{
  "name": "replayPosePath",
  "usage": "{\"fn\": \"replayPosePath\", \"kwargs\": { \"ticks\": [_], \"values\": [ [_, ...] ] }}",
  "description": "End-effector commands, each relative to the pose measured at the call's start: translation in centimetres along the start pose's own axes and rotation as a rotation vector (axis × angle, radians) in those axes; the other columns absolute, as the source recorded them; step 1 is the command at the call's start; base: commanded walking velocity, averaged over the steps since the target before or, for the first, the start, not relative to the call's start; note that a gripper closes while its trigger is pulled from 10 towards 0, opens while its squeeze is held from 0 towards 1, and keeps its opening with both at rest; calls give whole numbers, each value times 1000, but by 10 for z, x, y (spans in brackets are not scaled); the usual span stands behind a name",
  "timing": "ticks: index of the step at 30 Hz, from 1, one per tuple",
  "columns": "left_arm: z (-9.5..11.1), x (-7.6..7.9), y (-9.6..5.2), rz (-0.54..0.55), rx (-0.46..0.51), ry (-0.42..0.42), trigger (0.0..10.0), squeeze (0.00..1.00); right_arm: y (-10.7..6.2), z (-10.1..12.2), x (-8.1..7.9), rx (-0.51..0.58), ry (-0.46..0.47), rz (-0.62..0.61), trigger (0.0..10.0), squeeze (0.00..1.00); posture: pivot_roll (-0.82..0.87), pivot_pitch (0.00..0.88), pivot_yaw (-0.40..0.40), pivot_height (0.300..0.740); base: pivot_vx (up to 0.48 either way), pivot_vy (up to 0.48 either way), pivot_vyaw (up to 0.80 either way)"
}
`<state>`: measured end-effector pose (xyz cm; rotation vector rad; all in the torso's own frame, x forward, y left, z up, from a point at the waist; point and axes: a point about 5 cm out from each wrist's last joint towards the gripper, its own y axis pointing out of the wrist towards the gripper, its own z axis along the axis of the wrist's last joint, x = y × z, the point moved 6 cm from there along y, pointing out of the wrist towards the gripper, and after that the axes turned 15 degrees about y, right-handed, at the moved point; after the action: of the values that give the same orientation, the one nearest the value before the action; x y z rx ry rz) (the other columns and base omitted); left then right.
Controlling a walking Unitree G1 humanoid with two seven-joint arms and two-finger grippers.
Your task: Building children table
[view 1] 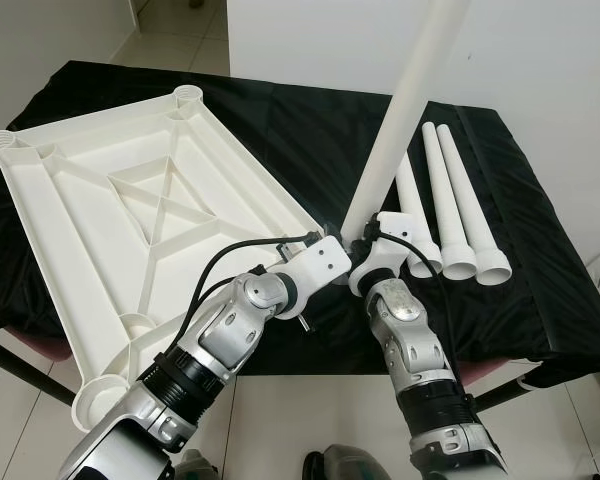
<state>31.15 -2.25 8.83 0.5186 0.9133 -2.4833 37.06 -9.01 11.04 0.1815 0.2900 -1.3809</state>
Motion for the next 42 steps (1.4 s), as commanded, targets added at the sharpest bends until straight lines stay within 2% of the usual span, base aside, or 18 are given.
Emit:
{"fn": "replayPosePath", "kwargs": {
  "ticks": [1,2,3,5,8,9,12,13,14,16,19,27,36,37,38,40,41,42],
  "values": [
    [-10,34,6,-127,-34,-6,10000,0,-6,-19,36,-86,-6,-138,10000,773,-56,18,-46,740,0,0,0],
    [-10,34,6,-127,-34,-6,10000,0,-6,-19,36,-86,-6,-138,10000,773,-56,18,-46,740,0,0,0],
    [-10,34,6,-126,-33,-5,10000,0,-6,-18,35,-82,15,-127,10000,1000,-56,20,-46,740,0,0,0],
    [-9,33,6,-124,-33,-6,10000,0,-5,-14,34,-70,24,-107,10000,1000,-57,20,-46,740,0,0,0],
    [-10,31,7,-117,-35,-10,10000,0,0,-2,34,-66,40,6,10000,1000,-57,21,-46,740,0,0,0],
    [-10,31,7,-117,-35,-9,10000,0,1,0,34,-71,36,48,10000,596,-57,21,-46,740,0,0,0],
    [-10,31,7,-117,-36,-8,10000,0,2,2,34,-76,30,84,10000,596,-57,21,-46,740,0,0,0],
    [-10,30,7,-116,-36,-6,10000,0,2,2,32,-90,24,133,10000,0,-53,20,-48,740,0,0,0],
    [-10,30,7,-116,-36,-6,10000,0,2,2,32,-90,24,133,10000,0,-53,20,-48,740,0,0,0],
    [-10,29,6,-115,-37,-3,10000,0,-3,-8,24,-172,-61,309,10000,0,-50,18,-47,740,0,0,0],
    [-10,29,6,-114,-37,-7,10000,0,-11,-24,22,-254,-95,406,10000,0,-50,16,-45,740,0,0,0],
    [-10,29,6,-114,-37,-5,10000,0,-14,-39,29,-317,-120,431,10000,0,-56,14,-41,740,0,0,0],
    [-6,32,8,-128,-24,3,10000,0,-11,-31,33,-289,-106,466,10000,0,-72,16,-34,740,0,0,0],
    [-6,32,8,-130,-23,5,10000,0,-11,-31,32,-292,-99,475,8510,0,-74,17,-33,740,0,0,0],
    [-5,33,8,-132,-22,6,10000,0,-12,-30,33,-288,-102,478,3333,0,-73,19,-35,740,0,0,0],
    [-5,33,8,-132,-22,6,10000,0,-12,-30,33,-288,-102,478,3333,0,-73,19,-35,740,0,0,0],
    [-5,33,8,-133,-22,6,10000,0,-12,-30,33,-281,-97,481,0,0,-70,19,-37,740,0,0,0],
    [-5,33,8,-133,-22,6,10000,0,-12,-30,33,-281,-97,481,0,0,-70,19,-37,740,0,0,0]
  ]
}}
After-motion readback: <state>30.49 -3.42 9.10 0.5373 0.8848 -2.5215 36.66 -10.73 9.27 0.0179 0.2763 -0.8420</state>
